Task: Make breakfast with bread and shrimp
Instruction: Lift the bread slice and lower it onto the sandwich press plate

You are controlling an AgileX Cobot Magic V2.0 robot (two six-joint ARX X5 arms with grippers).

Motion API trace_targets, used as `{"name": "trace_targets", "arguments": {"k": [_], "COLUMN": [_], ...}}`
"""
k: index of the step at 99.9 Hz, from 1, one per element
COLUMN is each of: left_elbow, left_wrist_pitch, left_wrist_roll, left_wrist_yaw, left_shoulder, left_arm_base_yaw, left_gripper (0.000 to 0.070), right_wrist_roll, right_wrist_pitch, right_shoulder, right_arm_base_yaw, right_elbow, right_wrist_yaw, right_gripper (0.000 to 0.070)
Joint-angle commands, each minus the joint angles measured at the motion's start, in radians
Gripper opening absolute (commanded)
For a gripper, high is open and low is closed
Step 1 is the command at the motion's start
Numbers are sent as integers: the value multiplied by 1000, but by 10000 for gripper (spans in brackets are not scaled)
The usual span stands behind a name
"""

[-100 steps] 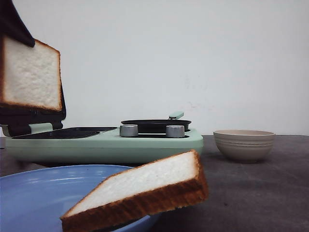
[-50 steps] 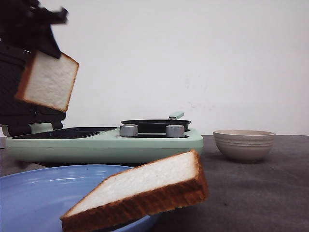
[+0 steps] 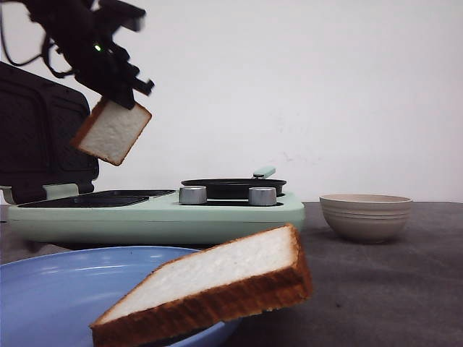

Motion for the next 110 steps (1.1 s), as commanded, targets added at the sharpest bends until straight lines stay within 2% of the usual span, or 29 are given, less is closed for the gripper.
{"name": "trace_targets", "arguments": {"k": [1,12,37,78,97,110], "left_elbow": [55,94,105,105,105,105], "left_wrist_pitch": [9,8,35,48,48,48], "left_wrist_roll": [60,96,124,121,117,101], "left_wrist_yaw": [-33,-47,-116,-113,-64,-63], "left_shoulder": [56,116,185,202,202,202], "left_arm_base_yaw": [-2,-2,-2,-2,-2,-2], "left_gripper": [3,3,3,3,3,3], "right_wrist_roll": [-14,-14,-16,-16,-16,-16], "right_wrist_pitch": [3,3,-8,-34,-34,-34], "right_shoulder": [3,3,3,3,3,3], "right_arm_base_yaw": [2,2,2,2,2,2], "right_elbow": [16,16,16,16,16,16], "right_wrist_yaw": [4,3,3,3,3,3], "right_gripper": [0,0,0,0,0,0]}}
